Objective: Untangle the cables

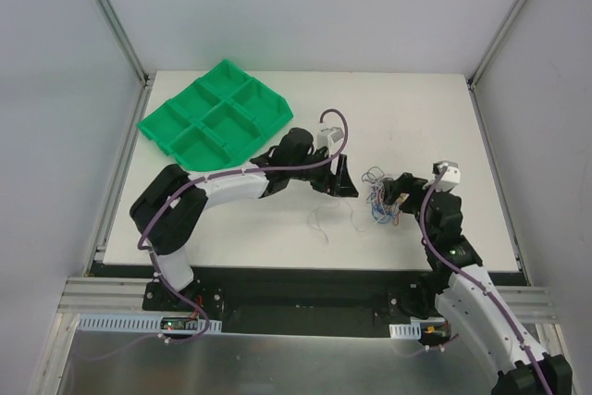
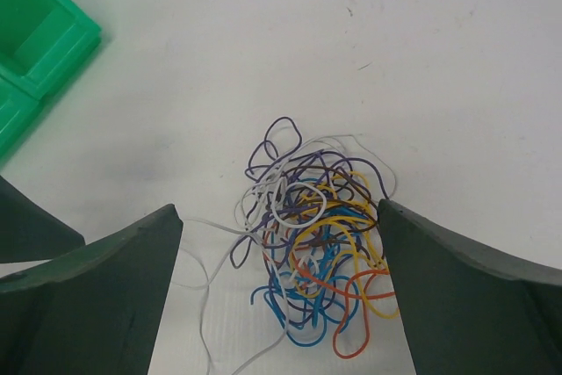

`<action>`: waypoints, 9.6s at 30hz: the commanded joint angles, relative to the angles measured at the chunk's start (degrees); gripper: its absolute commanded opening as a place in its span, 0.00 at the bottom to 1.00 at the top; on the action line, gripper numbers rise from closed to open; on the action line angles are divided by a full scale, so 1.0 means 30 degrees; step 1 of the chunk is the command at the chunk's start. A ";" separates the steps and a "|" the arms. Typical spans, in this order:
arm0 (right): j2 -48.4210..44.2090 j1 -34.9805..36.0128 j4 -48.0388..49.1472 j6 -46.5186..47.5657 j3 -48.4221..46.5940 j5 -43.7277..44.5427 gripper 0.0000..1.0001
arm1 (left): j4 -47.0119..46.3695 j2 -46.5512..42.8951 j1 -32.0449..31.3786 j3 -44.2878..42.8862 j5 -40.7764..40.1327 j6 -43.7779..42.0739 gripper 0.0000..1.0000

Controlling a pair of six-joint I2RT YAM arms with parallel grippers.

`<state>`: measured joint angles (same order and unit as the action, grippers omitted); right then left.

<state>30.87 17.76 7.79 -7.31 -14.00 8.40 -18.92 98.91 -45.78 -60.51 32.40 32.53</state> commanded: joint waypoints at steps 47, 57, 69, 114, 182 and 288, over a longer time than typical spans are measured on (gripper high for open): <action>1.1270 -0.1115 -0.1657 -0.2220 -0.3857 -0.0344 0.99 | 0.3169 -0.3055 -0.0912 -0.4468 0.1681 -0.1996 0.00; 1.0511 -0.2312 -0.4795 -0.3977 -0.4124 0.5346 0.96 | 0.6740 -0.8414 -0.0912 -0.4702 -0.2067 -0.4514 0.00; 0.5272 -0.0650 -0.1489 -0.0143 -0.2982 -0.4691 0.97 | 0.7976 -0.9740 -0.0912 -0.5258 -0.2686 -0.4810 0.00; 0.9488 0.8667 -0.0520 0.1263 -0.5179 -0.0275 0.96 | 1.2692 -1.1261 -0.0883 -1.3759 -1.2614 -1.0169 0.00; 1.9383 0.6060 -0.3362 1.0112 -1.4579 -0.7114 0.97 | 1.2224 -1.7090 -0.0912 -0.5406 -2.3867 -1.1490 0.00; 0.2219 0.4979 -0.4619 0.0416 -0.4914 -0.5701 0.64 | 1.3103 -0.2476 -0.0912 -0.1390 -1.0830 -0.4252 0.58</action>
<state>38.15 33.26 -4.58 -6.50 -29.76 -9.63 19.62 89.73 -48.03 -61.56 -1.39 21.19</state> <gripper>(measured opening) 0.639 0.491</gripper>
